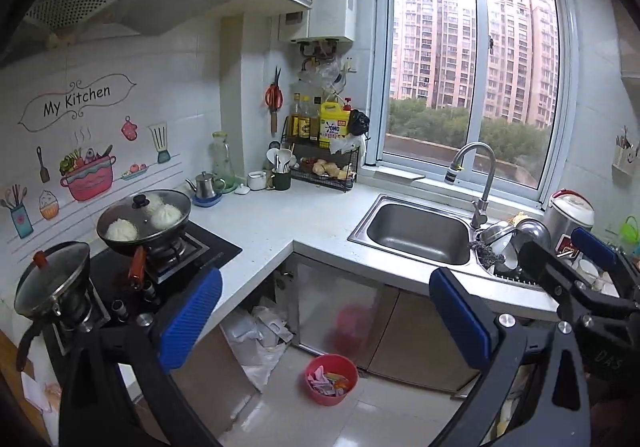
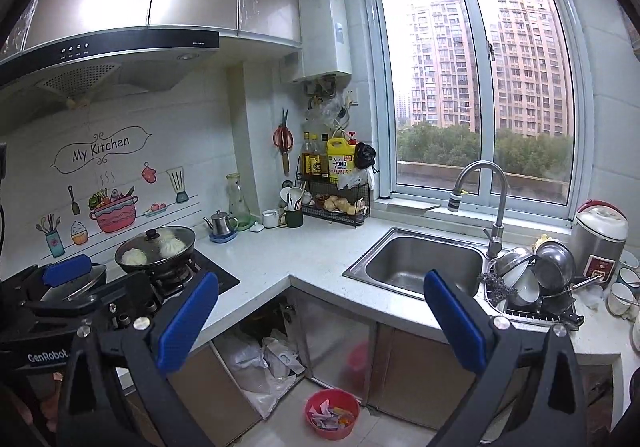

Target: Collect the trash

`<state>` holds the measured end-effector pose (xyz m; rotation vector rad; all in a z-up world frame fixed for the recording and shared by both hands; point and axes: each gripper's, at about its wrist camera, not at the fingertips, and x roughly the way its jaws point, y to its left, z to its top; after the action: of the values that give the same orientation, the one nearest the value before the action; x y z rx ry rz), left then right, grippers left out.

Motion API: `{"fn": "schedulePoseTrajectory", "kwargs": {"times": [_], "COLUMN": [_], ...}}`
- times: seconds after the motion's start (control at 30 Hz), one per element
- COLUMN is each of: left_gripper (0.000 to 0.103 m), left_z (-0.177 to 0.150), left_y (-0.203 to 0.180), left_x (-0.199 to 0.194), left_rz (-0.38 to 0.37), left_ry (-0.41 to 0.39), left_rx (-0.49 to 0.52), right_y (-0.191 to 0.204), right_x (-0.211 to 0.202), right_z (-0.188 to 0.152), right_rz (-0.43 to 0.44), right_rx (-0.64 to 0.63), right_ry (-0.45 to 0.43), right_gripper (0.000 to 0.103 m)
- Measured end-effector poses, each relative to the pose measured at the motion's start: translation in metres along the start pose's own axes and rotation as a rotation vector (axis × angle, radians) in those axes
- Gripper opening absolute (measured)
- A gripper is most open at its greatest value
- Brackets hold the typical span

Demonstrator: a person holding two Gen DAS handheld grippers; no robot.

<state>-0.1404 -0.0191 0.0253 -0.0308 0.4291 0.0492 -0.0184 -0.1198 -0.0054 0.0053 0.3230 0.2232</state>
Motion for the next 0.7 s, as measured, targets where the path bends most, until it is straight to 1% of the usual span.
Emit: {"fn": "schedulePoseTrajectory", "kwargs": {"times": [0.17, 0.3, 0.4, 0.53, 0.7], "left_gripper": [0.103, 0.103, 0.103, 0.103, 0.103], "left_z": [-0.002, -0.003, -0.002, -0.003, -0.004], "left_y": [0.001, 0.003, 0.007, 0.011, 0.006], "left_x": [0.000, -0.004, -0.005, -0.005, -0.007], "left_rz": [-0.010, -0.014, -0.027, -0.022, -0.013], "left_ry": [0.011, -0.006, -0.004, -0.003, -0.001], "left_rx": [-0.015, -0.031, -0.040, -0.049, -0.037], "right_y": [-0.002, -0.007, -0.008, -0.005, -0.002], "right_x": [-0.003, -0.005, -0.007, -0.007, -0.009], "right_z": [-0.002, -0.002, -0.002, -0.001, -0.001], "right_rz": [-0.007, -0.010, -0.019, -0.015, -0.018], "right_rx": [-0.005, -0.006, -0.013, -0.024, -0.027], "right_ry": [-0.001, 0.000, -0.009, -0.004, 0.001], "right_gripper": [0.102, 0.102, 0.102, 0.102, 0.102]}}
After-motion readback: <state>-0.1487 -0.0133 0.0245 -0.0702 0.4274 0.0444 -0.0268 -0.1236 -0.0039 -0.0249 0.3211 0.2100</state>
